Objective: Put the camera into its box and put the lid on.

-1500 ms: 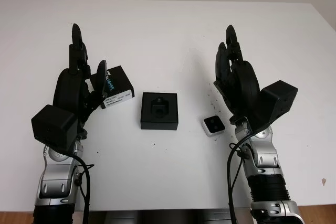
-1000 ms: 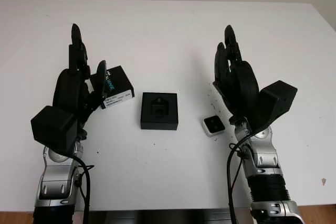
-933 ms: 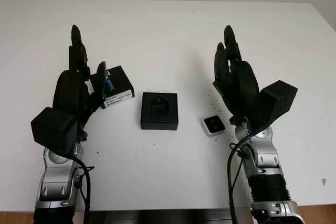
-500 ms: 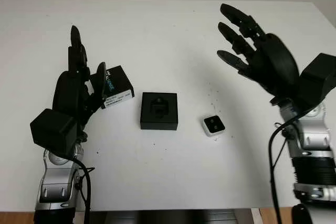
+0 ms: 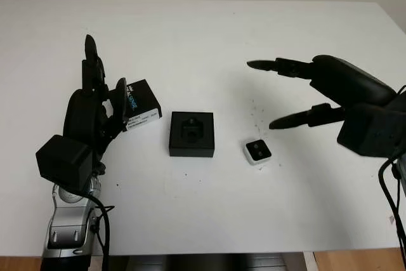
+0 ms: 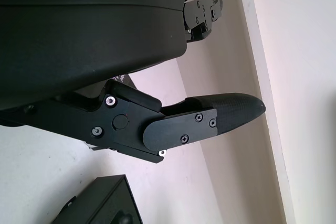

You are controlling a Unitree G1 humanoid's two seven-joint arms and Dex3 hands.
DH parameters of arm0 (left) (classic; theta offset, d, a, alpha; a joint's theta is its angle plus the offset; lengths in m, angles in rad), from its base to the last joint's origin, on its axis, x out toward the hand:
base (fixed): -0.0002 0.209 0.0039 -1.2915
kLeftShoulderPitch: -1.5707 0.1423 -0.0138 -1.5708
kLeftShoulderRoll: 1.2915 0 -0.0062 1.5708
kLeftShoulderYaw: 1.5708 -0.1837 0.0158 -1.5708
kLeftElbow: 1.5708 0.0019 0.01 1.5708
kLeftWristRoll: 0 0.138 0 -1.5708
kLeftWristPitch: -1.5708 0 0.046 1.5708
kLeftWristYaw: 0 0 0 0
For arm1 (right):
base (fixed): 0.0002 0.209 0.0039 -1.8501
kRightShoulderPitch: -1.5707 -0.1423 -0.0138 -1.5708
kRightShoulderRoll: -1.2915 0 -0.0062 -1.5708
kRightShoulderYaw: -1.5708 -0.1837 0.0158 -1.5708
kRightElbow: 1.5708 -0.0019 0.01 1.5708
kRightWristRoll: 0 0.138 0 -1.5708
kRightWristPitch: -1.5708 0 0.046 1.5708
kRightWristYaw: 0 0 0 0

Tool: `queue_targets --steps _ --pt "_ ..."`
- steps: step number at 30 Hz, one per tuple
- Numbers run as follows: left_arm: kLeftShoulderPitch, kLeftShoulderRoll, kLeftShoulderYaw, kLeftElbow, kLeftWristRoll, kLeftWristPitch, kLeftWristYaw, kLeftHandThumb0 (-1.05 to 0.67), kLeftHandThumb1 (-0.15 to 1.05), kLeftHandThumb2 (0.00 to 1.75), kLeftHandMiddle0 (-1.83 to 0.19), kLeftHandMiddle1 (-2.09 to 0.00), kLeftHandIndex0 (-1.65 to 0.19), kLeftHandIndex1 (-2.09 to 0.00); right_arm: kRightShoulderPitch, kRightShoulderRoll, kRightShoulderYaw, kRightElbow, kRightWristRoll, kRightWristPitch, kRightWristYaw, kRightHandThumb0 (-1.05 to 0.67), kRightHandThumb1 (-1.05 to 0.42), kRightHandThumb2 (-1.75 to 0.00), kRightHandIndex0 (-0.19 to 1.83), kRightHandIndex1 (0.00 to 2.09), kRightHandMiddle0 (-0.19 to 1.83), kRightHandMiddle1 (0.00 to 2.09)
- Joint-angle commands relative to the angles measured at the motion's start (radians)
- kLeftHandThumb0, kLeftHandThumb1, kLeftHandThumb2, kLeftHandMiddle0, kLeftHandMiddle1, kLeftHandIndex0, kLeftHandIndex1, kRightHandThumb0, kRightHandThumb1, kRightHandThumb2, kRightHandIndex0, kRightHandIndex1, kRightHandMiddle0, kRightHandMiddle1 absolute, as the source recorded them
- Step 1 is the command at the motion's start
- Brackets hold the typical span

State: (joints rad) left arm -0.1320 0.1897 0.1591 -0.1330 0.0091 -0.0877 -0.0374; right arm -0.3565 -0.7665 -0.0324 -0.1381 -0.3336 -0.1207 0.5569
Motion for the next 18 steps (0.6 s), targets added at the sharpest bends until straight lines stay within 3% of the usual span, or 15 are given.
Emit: queue_targets --steps 1,18 --pt "0.009 0.002 -0.001 -0.02 -0.001 -0.005 -0.001 -0.74 1.05 0.66 0.19 0.0 0.19 0.0 0.027 -0.024 0.003 -0.048 -0.032 -0.014 -0.016 -0.49 -0.79 -0.05 0.41 0.1 0.44 0.09" --pt "0.006 -0.004 -0.006 -0.018 0.002 -0.002 0.005 -0.72 1.05 0.68 0.19 0.0 0.19 0.0 0.206 -0.002 0.018 -0.313 -0.204 0.085 0.001 -0.51 -0.82 -0.06 0.48 0.1 0.46 0.07"
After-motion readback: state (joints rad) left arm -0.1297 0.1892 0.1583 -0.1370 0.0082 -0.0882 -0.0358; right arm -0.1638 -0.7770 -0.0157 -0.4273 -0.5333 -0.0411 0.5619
